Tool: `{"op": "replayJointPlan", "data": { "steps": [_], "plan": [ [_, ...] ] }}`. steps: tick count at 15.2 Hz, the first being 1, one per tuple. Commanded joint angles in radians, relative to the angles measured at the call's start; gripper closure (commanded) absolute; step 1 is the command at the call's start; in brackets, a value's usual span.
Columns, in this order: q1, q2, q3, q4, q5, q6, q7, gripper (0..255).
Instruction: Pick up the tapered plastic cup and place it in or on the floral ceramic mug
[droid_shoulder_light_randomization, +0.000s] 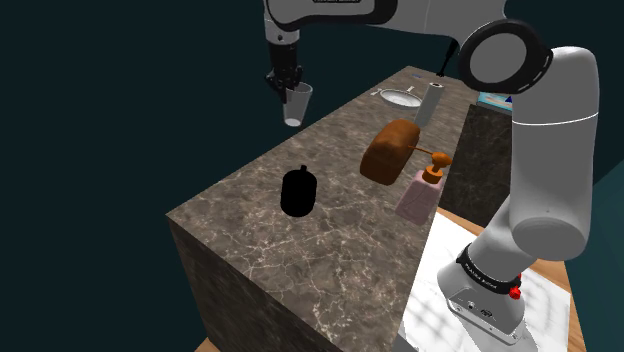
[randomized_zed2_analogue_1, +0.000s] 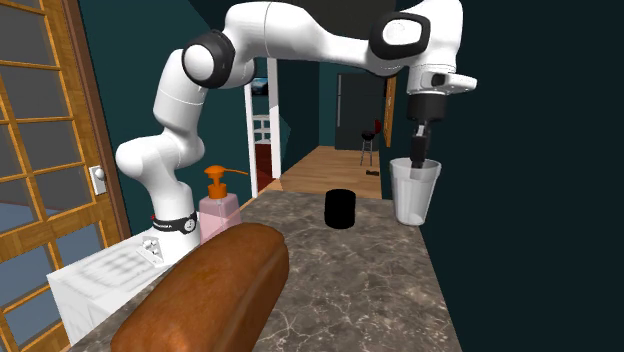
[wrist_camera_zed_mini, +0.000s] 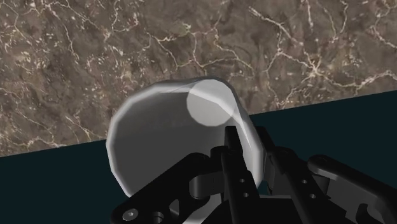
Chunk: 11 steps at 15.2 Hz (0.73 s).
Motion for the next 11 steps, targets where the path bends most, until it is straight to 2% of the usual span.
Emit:
{"op": "replayJointPlan", "data": {
  "steps": [1, 8, 11],
  "plan": [
    [0.002, 0.001, 0.000, 0.028, 0.000, -0.027, -0.004, 255],
    [0.014, 0.029, -0.001, 0.162, -0.003, -0.131, -0.019, 255],
    [0.029, -0.089, 0.016, -0.008, 0.010, -0.086, 0.032, 255]
  ]
}}
